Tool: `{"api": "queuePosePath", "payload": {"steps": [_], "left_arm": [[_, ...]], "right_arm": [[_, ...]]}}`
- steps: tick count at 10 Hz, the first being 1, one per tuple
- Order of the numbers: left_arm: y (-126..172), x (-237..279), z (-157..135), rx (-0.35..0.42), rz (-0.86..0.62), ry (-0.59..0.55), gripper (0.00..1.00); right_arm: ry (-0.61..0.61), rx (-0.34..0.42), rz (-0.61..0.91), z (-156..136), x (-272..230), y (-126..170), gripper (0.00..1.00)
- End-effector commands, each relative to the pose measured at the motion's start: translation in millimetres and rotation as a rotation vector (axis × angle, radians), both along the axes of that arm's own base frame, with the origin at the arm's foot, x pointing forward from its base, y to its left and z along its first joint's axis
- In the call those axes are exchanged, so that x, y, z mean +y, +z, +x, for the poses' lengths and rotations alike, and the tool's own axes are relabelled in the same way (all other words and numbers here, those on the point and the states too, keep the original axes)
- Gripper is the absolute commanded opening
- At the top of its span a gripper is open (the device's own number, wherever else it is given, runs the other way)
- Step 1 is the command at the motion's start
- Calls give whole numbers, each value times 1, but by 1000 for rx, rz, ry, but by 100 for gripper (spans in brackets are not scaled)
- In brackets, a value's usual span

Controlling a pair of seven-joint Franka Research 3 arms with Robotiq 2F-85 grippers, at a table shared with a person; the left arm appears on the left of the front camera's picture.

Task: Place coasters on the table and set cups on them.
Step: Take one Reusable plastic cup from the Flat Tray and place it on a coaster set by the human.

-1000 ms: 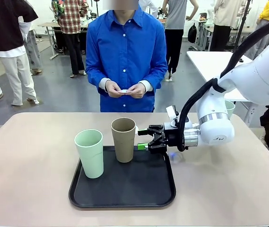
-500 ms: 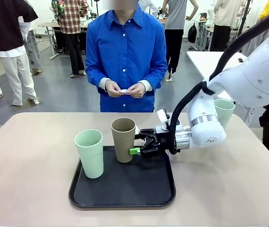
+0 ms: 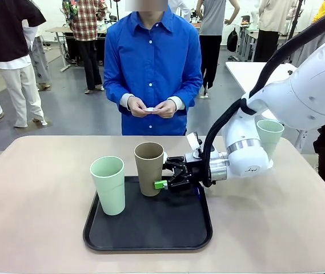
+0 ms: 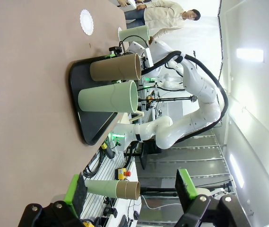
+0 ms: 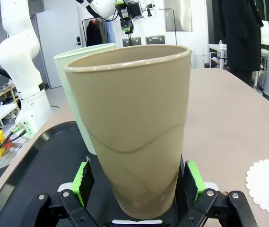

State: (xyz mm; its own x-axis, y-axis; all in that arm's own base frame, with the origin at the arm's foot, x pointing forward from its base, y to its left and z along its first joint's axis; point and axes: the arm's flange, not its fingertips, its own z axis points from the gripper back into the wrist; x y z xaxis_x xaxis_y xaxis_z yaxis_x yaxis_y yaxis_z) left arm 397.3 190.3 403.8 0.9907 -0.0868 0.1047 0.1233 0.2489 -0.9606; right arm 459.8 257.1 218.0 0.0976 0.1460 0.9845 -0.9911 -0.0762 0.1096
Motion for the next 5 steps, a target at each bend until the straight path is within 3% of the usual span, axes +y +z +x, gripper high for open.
{"api": "queuePosePath", "payload": {"steps": [1, 5], "left_arm": [[2, 0, -1, -6, -7, 3, 100], [2, 0, -1, -6, -7, 3, 100]], "right_arm": [[18, 9, -29, 10, 14, -1, 100], [24, 12, -19, 18, 24, -2, 100]]}}
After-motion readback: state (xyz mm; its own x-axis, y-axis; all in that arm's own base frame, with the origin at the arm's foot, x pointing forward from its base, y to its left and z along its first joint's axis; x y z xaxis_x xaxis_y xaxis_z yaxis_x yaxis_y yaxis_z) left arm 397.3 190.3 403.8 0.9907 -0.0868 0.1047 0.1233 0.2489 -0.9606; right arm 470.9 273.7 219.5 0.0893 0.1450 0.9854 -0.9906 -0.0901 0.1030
